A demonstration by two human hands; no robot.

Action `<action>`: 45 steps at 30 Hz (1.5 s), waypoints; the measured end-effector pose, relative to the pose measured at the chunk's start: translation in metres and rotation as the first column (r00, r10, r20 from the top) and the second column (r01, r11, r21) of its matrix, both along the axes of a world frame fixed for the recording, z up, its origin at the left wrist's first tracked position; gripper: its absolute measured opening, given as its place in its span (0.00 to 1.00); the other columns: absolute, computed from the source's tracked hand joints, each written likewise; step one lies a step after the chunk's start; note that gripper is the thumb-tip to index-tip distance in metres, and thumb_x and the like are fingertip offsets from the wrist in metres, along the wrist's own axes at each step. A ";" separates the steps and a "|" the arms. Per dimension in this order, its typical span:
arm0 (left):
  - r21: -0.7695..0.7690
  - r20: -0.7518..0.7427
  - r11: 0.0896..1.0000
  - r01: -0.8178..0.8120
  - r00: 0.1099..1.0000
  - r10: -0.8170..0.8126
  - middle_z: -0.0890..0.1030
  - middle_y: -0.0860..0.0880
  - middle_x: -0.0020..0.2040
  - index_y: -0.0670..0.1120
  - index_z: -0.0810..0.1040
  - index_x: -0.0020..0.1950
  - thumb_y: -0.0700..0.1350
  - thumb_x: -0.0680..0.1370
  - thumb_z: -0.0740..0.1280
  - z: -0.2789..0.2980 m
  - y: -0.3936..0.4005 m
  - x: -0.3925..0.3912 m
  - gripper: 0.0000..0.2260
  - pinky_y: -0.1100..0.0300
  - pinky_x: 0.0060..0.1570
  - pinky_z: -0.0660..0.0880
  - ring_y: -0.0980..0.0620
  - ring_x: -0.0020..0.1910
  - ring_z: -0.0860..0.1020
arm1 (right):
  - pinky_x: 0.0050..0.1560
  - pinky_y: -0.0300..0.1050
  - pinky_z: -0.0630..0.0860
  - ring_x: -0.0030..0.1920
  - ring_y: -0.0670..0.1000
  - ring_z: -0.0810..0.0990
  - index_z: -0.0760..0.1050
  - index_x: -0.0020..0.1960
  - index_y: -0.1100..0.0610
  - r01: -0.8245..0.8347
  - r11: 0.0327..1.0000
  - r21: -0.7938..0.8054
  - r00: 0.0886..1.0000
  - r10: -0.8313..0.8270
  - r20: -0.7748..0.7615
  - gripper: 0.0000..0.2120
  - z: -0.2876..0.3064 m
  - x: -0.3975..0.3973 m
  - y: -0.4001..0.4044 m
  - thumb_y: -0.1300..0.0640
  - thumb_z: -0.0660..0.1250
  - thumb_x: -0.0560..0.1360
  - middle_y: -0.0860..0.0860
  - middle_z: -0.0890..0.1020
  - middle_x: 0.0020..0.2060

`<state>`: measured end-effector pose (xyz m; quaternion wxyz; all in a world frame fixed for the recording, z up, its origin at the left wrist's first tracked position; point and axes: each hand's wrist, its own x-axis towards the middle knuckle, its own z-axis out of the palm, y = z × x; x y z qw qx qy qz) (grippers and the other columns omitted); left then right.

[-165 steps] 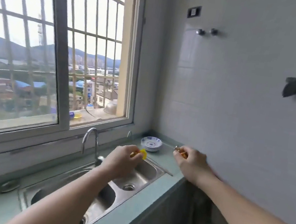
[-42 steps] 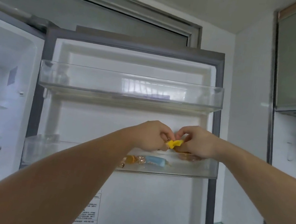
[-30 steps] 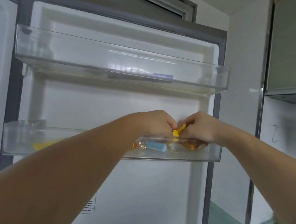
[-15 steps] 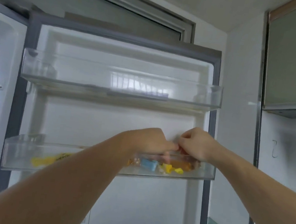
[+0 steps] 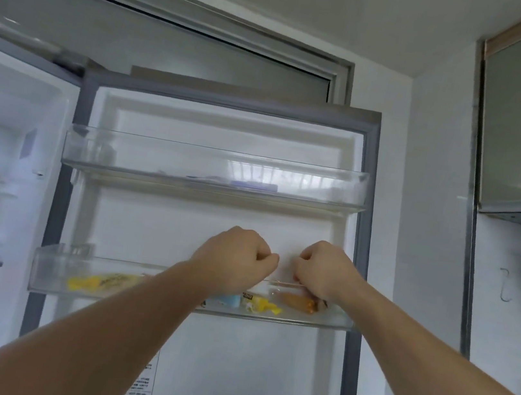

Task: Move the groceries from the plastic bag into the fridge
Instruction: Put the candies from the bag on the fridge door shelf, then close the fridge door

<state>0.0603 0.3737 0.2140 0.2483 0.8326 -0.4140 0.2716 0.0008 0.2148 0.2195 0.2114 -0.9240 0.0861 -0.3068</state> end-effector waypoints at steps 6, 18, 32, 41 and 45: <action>0.007 0.089 1.000 -0.012 0.996 0.011 0.75 0.49 0.30 0.47 0.69 0.30 0.55 0.79 0.59 -0.015 0.020 -0.023 0.20 0.54 0.38 0.73 0.48 0.34 0.75 | 0.31 0.44 0.71 0.29 0.55 0.74 0.67 0.29 0.58 -0.021 1.000 0.009 0.996 0.020 0.090 0.14 -0.003 -0.023 0.018 0.58 0.60 0.73 0.55 0.74 0.27; -0.131 0.401 0.990 0.052 0.916 0.005 0.83 0.53 0.53 0.52 0.81 0.57 0.48 0.79 0.61 -0.057 0.068 -0.057 0.12 0.52 0.56 0.68 0.49 0.55 0.78 | 0.44 0.48 0.77 0.42 0.50 0.78 0.77 0.46 0.52 0.009 0.982 -0.188 0.917 0.067 0.393 0.05 -0.034 -0.076 0.068 0.54 0.64 0.73 0.47 0.79 0.40; -0.144 0.223 0.989 -0.014 0.974 0.046 0.74 0.52 0.61 0.52 0.75 0.62 0.52 0.71 0.63 -0.125 0.067 -0.130 0.20 0.53 0.61 0.66 0.49 0.62 0.69 | 0.62 0.41 0.61 0.66 0.54 0.66 0.67 0.69 0.54 0.085 0.996 -0.002 0.888 -0.074 0.454 0.22 -0.121 -0.152 0.019 0.51 0.65 0.76 0.53 0.69 0.65; 0.175 -0.152 0.961 -0.213 0.959 0.240 0.76 0.53 0.64 0.53 0.73 0.67 0.53 0.79 0.61 -0.191 0.023 -0.190 0.17 0.54 0.63 0.67 0.51 0.62 0.73 | 0.63 0.50 0.71 0.64 0.54 0.70 0.64 0.71 0.51 -0.101 0.981 0.168 0.963 0.054 0.266 0.25 -0.183 -0.171 -0.021 0.50 0.66 0.76 0.53 0.67 0.67; 0.384 -0.219 0.892 -0.238 0.915 0.338 0.75 0.52 0.66 0.53 0.71 0.69 0.54 0.81 0.58 -0.218 0.000 -0.198 0.18 0.53 0.63 0.64 0.51 0.65 0.72 | 0.59 0.43 0.70 0.64 0.55 0.72 0.63 0.73 0.54 -0.123 0.977 0.172 0.986 0.101 0.136 0.27 -0.202 -0.172 -0.027 0.49 0.66 0.77 0.55 0.67 0.68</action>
